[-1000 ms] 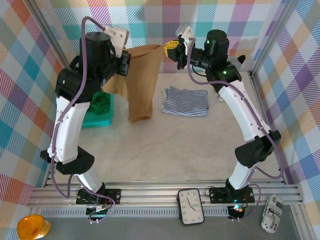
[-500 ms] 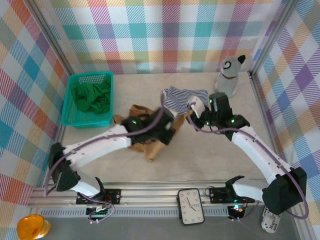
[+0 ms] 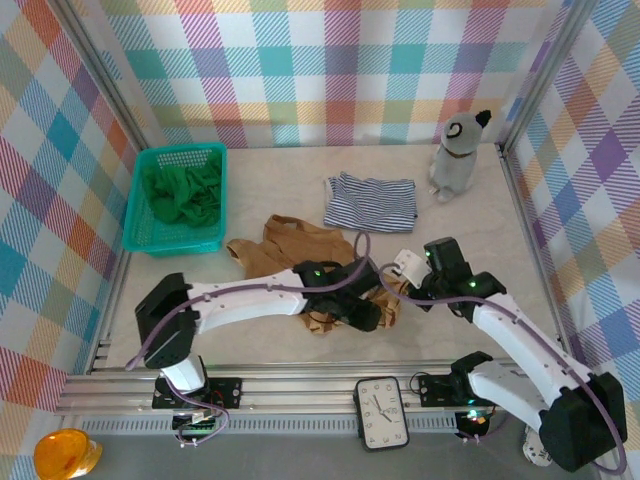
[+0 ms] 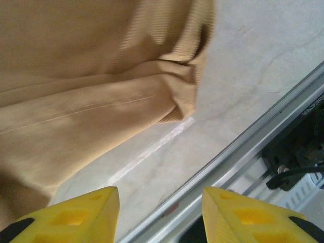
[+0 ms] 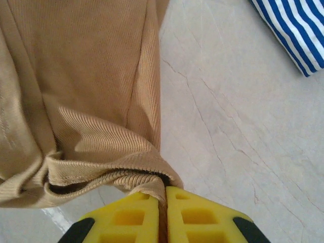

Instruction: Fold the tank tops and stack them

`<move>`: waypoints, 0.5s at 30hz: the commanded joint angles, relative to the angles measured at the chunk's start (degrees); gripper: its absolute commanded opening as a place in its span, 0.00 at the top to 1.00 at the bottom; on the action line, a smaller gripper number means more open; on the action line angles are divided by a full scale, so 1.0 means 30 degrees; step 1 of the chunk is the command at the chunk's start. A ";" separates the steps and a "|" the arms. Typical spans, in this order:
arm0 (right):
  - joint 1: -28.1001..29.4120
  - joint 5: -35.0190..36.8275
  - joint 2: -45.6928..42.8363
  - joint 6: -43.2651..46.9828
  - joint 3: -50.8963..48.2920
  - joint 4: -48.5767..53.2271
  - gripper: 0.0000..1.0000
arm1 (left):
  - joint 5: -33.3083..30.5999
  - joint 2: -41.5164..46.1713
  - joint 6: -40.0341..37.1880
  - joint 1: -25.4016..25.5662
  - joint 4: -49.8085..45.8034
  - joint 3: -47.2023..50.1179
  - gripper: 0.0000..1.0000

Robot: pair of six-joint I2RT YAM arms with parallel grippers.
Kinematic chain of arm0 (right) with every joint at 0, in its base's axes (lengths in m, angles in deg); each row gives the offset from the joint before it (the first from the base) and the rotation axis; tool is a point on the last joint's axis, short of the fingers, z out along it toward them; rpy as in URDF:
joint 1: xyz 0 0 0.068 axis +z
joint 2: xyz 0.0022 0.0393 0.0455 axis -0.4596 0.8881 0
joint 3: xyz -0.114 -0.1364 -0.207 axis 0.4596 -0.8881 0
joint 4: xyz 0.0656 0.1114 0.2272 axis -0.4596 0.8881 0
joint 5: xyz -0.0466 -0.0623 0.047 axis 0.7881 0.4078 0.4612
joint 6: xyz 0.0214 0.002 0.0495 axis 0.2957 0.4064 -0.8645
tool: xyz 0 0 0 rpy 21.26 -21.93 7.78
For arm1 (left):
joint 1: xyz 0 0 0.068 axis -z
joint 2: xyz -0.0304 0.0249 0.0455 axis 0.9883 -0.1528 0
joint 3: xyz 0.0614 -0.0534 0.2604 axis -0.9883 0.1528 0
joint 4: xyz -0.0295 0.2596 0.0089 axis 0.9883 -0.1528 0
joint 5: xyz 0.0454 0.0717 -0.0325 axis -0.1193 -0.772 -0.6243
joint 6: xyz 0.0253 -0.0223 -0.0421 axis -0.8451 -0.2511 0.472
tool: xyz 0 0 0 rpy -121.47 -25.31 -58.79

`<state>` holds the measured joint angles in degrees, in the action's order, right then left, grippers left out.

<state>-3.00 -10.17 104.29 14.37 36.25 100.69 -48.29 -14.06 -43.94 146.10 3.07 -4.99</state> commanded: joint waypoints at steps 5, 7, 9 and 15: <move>-0.0034 0.0033 -0.1538 0.2075 -0.1721 -0.0039 0.87 | -0.0596 0.4038 0.1550 -0.4819 -0.2911 0.2777 0.53; -0.0034 -0.0193 -0.1268 0.1960 -0.1629 0.0047 0.87 | -0.0214 0.3331 0.1646 -0.4870 -0.2059 0.2703 0.53; -0.0005 -0.0454 -0.0886 0.1888 -0.1385 0.0063 0.87 | 0.0091 0.1854 0.1517 -0.4720 -0.1908 0.1963 0.53; -0.0016 -0.0943 -0.0124 0.1365 -0.0752 0.0182 0.87 | -0.1672 -0.1884 0.0367 -0.4049 -0.4151 -0.1078 0.54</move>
<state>-3.00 -11.03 103.65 18.72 31.88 100.98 -50.59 -17.45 -41.08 133.37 -4.58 -4.25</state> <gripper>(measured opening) 0.130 0.463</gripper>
